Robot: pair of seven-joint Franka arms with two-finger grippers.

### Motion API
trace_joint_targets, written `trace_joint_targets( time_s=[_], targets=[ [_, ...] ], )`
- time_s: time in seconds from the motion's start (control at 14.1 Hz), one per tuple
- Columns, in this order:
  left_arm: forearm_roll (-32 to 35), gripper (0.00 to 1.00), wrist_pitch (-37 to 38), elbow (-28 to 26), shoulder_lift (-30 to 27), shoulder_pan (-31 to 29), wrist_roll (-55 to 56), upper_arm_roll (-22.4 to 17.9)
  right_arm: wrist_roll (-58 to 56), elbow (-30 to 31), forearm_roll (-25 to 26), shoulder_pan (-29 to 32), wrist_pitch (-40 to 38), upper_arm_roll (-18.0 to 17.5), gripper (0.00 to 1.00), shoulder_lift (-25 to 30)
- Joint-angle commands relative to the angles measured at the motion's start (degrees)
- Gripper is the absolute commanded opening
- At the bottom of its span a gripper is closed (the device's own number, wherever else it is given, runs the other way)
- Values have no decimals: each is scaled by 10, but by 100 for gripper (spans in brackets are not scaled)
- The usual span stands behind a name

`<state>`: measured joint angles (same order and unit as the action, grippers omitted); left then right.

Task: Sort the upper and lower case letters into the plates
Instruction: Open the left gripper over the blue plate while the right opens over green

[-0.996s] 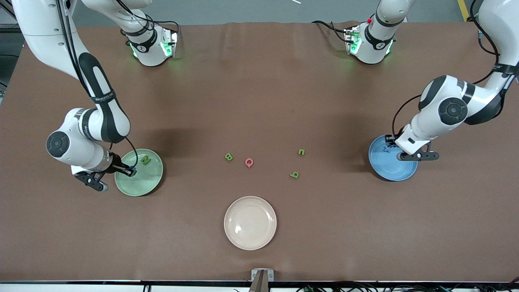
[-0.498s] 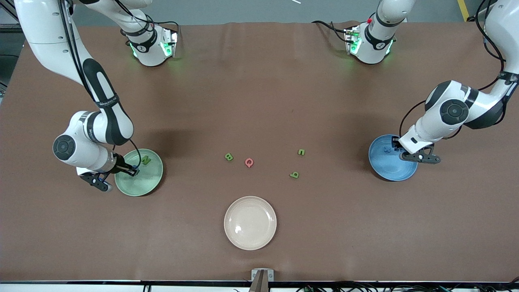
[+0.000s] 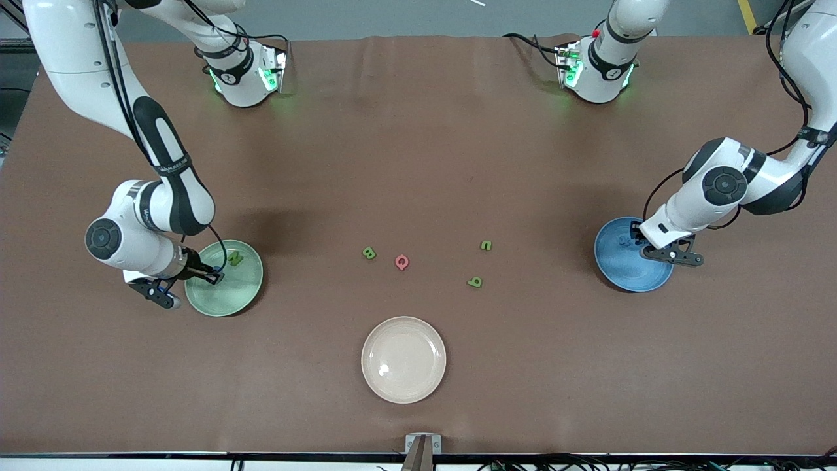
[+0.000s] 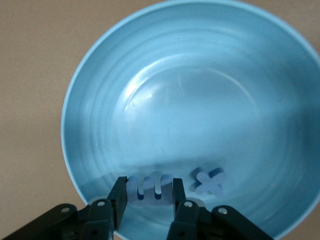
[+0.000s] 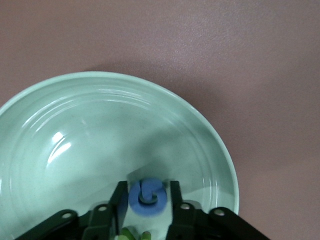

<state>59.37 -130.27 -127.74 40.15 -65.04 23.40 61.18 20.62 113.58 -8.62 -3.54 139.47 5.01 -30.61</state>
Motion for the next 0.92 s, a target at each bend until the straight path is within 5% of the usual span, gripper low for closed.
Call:
trace_joint_targets(
  time_s=[0.0, 0.28, 0.85],
  targets=[
    [18, 12, -8, -1, 8, -2, -6, -4, 2, -15, 12, 7, -8, -10, 99, 1],
    [18, 12, -19, 3, 20, 3, -4, -5, 65, -21, 12, -19, -23, -11, 100, 8],
    [26, 19, -31, 3, 20, 13, -2, -27, 390, -33, 6, -209, -31, -14, 100, 16]
  ],
)
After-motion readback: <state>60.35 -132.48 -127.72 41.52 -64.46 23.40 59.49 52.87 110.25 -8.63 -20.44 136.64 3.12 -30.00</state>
